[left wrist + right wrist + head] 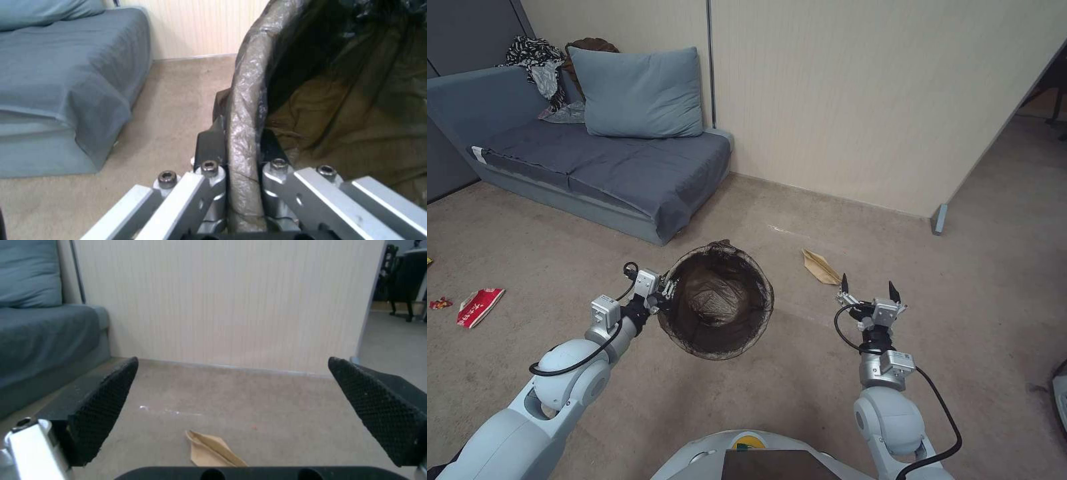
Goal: Pick up the trash bin, then pick up the garbage from the floor and place it into the trash bin.
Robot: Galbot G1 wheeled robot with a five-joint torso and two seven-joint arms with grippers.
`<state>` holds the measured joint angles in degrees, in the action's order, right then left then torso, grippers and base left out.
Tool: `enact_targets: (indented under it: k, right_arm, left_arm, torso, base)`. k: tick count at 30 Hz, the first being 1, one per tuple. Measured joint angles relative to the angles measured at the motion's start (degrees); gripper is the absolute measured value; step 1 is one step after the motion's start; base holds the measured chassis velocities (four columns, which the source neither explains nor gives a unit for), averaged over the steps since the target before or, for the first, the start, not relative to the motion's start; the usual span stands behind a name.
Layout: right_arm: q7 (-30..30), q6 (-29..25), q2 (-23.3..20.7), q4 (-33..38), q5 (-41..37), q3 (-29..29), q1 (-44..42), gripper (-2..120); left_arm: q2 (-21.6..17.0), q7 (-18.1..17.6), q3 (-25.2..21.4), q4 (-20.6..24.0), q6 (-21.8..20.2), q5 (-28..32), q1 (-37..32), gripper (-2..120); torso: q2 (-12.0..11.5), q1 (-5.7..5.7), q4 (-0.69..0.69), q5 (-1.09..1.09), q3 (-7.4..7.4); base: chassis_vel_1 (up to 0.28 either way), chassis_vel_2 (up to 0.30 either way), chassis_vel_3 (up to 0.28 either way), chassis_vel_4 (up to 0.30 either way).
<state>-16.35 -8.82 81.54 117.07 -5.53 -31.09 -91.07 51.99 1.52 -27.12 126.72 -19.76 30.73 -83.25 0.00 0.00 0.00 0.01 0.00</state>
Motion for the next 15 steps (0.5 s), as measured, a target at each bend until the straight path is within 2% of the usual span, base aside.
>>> enact_targets:
  k: [15]
  right_arm:
    - [-0.01,0.07,0.05,0.23,0.01,0.03,0.06,100]
  left_arm:
    - [-0.09,-0.06,0.09,-0.09,-0.13,0.27,0.37,4]
  torso:
    - [0.0,0.0,0.0,-0.01,0.0]
  base:
    - [-0.102,0.087,0.105,-0.091]
